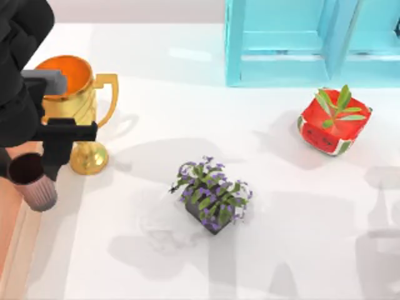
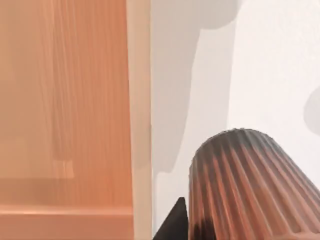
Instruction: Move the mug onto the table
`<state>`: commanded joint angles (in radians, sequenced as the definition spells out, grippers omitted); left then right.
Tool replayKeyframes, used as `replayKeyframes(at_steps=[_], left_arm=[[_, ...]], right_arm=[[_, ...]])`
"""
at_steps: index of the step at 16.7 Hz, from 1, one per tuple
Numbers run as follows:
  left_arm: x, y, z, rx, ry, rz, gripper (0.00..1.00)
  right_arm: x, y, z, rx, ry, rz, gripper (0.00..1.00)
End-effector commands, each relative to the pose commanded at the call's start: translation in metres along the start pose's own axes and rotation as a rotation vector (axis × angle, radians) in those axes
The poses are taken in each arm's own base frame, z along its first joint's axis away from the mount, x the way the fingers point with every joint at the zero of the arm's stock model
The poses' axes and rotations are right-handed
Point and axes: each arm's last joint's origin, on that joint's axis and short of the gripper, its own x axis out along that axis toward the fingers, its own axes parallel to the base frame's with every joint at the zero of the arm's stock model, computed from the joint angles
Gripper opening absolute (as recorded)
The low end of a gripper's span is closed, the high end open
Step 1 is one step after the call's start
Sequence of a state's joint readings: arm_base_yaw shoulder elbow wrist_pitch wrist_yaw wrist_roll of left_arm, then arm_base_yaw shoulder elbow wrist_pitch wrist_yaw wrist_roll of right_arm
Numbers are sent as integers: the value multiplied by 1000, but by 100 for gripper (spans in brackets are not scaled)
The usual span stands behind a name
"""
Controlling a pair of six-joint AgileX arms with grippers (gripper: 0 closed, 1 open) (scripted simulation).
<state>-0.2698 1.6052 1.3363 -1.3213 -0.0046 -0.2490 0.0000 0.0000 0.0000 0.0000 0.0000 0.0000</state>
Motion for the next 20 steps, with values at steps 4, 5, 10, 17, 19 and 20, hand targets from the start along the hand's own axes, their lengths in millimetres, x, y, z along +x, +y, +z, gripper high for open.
replayKeyframes(at_steps=[4,5,10,17,19,20], left_arm=[[1,-76,-26,1,8,8,0],[1,-95,-37,1,8,9,0],[0,-152,-86,0,-13,-2,0],[1,-157,-92,-2,-14,-4,0],[11,-158,-92,-2,-14,-3,0],[18,-158,-92,-1,-16,-4,0]], right_arm=[[0,0,0,0,0,0,100],[0,0,0,0,0,0,100],[0,0,0,0,0,0,100],[0,0,0,0,0,0,100],[0,0,0,0,0,0,100],[0,0,0,0,0,0,100]])
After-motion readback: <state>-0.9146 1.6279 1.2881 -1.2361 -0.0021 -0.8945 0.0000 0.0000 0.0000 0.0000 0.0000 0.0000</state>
